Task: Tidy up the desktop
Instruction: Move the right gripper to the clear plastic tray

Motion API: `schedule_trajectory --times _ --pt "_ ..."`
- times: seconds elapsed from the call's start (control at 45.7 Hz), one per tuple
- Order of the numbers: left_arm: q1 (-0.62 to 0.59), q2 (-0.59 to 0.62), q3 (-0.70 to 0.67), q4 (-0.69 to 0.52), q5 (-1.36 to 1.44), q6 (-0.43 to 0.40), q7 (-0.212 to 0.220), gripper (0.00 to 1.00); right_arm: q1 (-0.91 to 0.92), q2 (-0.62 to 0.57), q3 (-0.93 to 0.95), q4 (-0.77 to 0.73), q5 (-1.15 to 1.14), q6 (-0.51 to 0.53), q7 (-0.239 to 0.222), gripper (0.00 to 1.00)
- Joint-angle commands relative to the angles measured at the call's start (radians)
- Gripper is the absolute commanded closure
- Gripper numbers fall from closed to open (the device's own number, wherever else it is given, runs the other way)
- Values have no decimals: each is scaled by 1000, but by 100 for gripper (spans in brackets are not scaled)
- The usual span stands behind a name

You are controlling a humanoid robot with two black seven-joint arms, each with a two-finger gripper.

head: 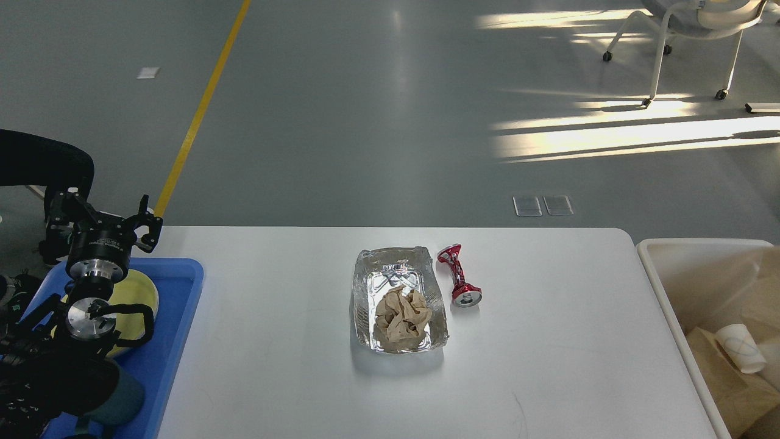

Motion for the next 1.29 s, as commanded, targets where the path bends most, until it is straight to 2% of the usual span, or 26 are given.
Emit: schedule_trajectory --times 0.0,0.306,0.503,0.657,0.941,1.138,1.27 --pt "0 0 1 0 1 0 0 4 -66 14 57 -9 3 -33 -1 0" --pt "0 0 -1 0 1 0 0 4 -67 51 71 54 15 -4 2 0" --pt "0 0 -1 0 -1 0 0 4 158 100 63 149 12 38 2 0" --pt "0 0 -1 0 -1 0 0 4 396 205 64 290 -4 208 2 0" --pt "0 0 -1 0 -1 0 0 4 647 377 124 389 1 562 5 0" --pt "0 0 -1 0 -1 0 0 4 730 408 241 470 16 690 3 0" --pt "0 0 -1 0 -1 0 0 4 712 443 258 478 16 699 2 0"
